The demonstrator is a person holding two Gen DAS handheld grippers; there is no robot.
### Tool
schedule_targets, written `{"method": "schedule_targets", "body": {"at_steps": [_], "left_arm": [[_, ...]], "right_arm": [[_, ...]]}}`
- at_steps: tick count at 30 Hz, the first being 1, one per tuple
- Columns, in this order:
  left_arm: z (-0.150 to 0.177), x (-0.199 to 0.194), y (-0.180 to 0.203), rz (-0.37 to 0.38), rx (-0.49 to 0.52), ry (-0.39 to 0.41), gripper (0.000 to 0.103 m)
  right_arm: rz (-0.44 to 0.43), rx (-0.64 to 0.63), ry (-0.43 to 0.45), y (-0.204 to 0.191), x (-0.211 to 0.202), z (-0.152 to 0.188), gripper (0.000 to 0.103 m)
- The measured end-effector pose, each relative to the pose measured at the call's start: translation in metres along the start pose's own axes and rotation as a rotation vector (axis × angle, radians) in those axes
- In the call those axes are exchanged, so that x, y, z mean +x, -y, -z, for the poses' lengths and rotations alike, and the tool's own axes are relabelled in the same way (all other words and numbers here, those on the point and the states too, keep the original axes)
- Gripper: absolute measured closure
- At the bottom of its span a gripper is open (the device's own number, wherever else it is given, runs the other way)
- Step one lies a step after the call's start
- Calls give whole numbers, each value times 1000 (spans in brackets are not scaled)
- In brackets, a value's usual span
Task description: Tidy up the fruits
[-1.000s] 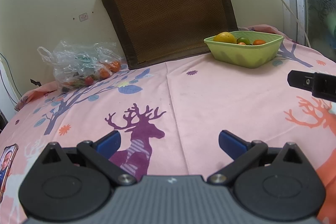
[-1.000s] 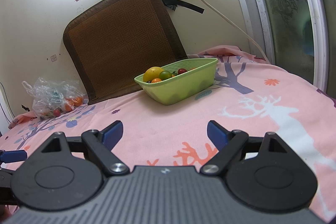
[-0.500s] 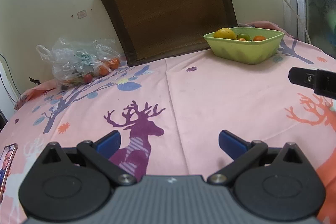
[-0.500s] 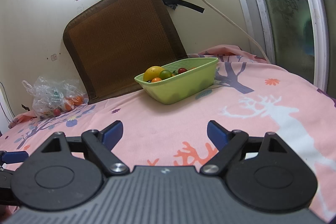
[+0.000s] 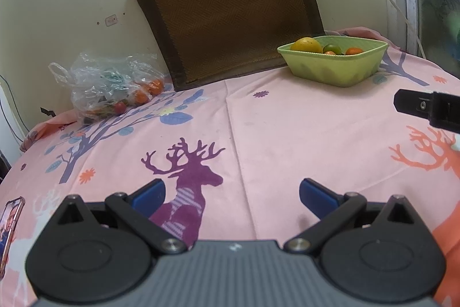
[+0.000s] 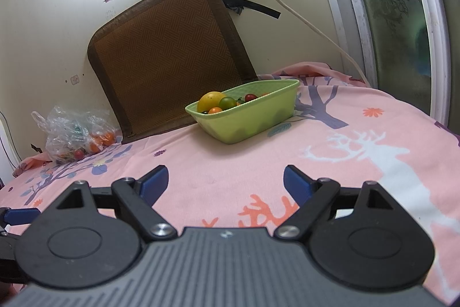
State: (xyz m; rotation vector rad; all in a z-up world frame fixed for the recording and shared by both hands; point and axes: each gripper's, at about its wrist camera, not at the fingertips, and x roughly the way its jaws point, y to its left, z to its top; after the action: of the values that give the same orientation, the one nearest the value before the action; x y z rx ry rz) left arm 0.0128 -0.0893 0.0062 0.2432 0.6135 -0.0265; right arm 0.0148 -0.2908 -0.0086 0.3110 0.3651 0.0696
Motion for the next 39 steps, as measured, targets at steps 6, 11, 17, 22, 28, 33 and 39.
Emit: {"method": "schedule_targets", "body": {"at_steps": [6,11,17,22,28,33,39], "left_arm": [[1,0,1,7,4,1,0],[1,-1,1,8,3,3,0],[1,-2,1,7,1,3,0],[1,-2,1,6,1,5,0],[1,-3,1,11,1,12,0],[1,-6,0,19,-5,30,0],[1,-2,-1,18,-7,14,0]], "right_arm": [[2,1,0,0,0,0,14],[0,-2,0,1,0,0,14],[-1,-3,1,1,0,0,14],[-2,-3,1,1,0,0,14],[-2,-3,1,1,0,0,14],[-2,-3,1,1,0,0,14],[-1,-3,0,1,0,0,14]]}}
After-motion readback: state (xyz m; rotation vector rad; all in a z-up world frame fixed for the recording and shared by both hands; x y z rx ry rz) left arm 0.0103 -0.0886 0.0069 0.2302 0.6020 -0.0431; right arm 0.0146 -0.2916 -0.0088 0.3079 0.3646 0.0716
